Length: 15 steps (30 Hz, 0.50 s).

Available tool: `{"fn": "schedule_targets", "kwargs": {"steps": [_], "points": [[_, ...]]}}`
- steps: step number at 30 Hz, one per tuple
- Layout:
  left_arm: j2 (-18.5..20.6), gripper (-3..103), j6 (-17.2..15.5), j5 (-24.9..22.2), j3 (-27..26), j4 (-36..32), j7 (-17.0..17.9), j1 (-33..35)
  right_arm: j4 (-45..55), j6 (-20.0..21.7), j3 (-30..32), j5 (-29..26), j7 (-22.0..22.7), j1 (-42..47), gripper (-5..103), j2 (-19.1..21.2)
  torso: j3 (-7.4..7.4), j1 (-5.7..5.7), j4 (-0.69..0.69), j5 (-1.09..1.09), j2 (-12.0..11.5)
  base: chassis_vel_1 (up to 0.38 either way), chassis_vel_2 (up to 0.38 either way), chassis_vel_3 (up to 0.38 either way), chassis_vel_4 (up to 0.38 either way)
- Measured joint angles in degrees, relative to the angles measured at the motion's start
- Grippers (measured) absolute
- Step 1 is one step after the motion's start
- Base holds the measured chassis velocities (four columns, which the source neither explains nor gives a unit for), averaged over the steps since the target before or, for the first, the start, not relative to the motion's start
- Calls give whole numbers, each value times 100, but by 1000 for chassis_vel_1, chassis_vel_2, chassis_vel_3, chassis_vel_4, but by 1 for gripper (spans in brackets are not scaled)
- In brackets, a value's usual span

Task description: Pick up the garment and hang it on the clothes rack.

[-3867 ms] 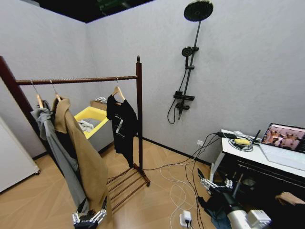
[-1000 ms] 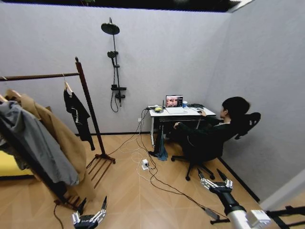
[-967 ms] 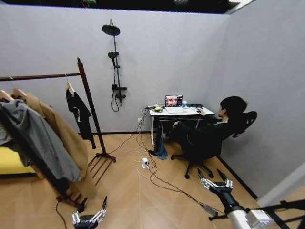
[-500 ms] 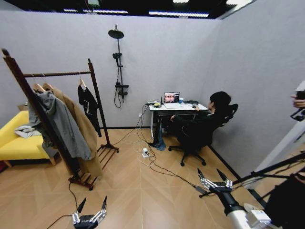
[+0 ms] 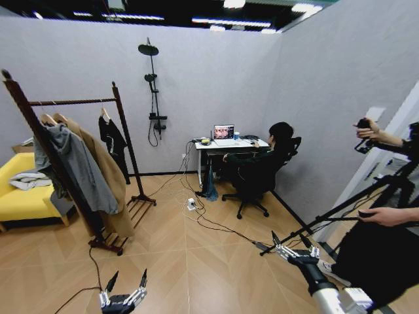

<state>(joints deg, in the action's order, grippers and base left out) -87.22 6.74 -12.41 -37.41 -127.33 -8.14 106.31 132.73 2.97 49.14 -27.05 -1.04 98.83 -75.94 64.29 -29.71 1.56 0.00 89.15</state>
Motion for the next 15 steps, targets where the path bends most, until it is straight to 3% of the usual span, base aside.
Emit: {"fn": "schedule_targets", "kwargs": {"steps": [5,15], "points": [[1,100,0,0,-1,0,0,1,0,0,0,0,0,3,100,0,-3,6,7,-1,2,-10,-25,15,17],[0,100,0,0,0,0,-1,1,0,0,0,0,0,4,100,0,-2,6,4,0,3,-33,-67,45,42]]}}
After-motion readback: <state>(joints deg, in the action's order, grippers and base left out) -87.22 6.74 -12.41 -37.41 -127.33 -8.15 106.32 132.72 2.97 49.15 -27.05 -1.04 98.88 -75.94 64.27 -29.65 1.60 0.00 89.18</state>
